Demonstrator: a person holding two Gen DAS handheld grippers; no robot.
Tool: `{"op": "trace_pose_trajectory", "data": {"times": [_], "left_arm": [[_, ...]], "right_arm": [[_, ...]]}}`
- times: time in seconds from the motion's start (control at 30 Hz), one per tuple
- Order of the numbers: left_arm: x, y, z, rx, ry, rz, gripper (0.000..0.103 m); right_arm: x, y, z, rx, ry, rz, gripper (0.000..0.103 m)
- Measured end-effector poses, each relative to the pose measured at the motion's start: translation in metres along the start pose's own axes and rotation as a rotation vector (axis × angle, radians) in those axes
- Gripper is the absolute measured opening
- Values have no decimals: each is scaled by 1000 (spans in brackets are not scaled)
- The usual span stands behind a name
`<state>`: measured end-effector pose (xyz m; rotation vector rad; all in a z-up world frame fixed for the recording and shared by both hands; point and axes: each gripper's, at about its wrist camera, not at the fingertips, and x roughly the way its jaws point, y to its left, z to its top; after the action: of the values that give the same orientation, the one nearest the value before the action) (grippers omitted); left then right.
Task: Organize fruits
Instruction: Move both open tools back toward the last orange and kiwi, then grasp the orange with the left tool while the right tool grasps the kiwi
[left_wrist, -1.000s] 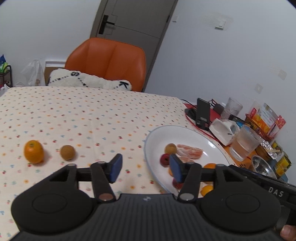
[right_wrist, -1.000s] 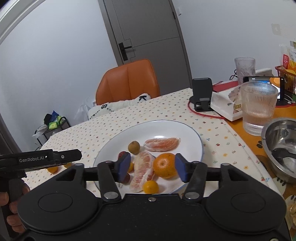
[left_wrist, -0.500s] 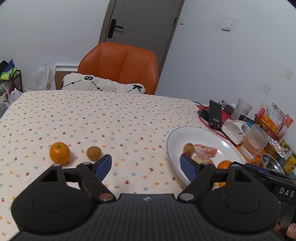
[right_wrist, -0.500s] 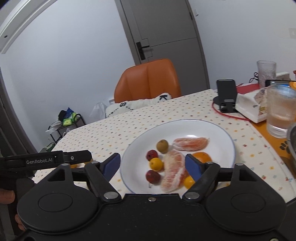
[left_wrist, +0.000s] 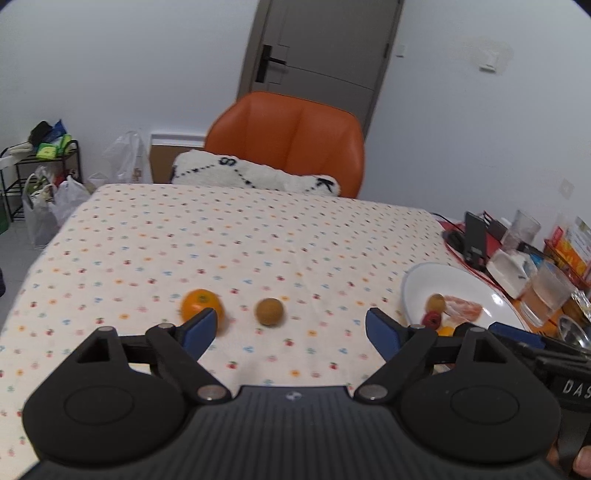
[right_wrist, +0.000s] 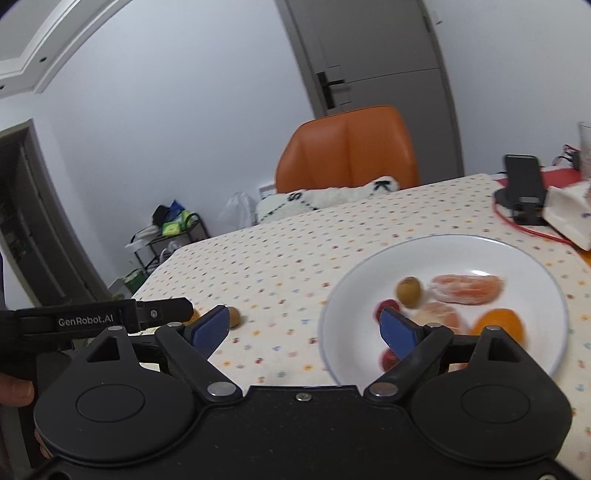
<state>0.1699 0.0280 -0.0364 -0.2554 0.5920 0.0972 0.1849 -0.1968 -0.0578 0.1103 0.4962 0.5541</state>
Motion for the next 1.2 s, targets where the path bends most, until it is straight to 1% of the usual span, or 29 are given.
{"op": "trace_pose_trajectory", "data": {"times": [0.1,0.4,0.7,0.83,1.0,1.07,1.1,1.17,1.2], "left_arm": [[-2,9,1,-11,-1,23,86],[-3,30,-1,-32,10,50,86],[9,44,-4,-50,10,65,85],[20,51,-5,-66,18,69,83],[34,57,-5,-74,25,74,77],[39,60,-6,-87,31,74,70],[42,61,-6,-90,36,76,68],[47,63,-6,-92,45,80,60],[49,65,-6,-94,50,81,58]], "right_arm": [[5,8,3,-7,-1,25,88],[17,25,5,-31,17,60,89],[39,32,0,-43,59,74,88],[50,38,0,-63,77,85,85],[68,44,3,-69,104,108,80],[75,47,3,-76,115,115,75],[79,48,4,-76,119,120,74],[86,49,5,-75,130,128,72],[90,50,5,-79,135,130,72]]}}
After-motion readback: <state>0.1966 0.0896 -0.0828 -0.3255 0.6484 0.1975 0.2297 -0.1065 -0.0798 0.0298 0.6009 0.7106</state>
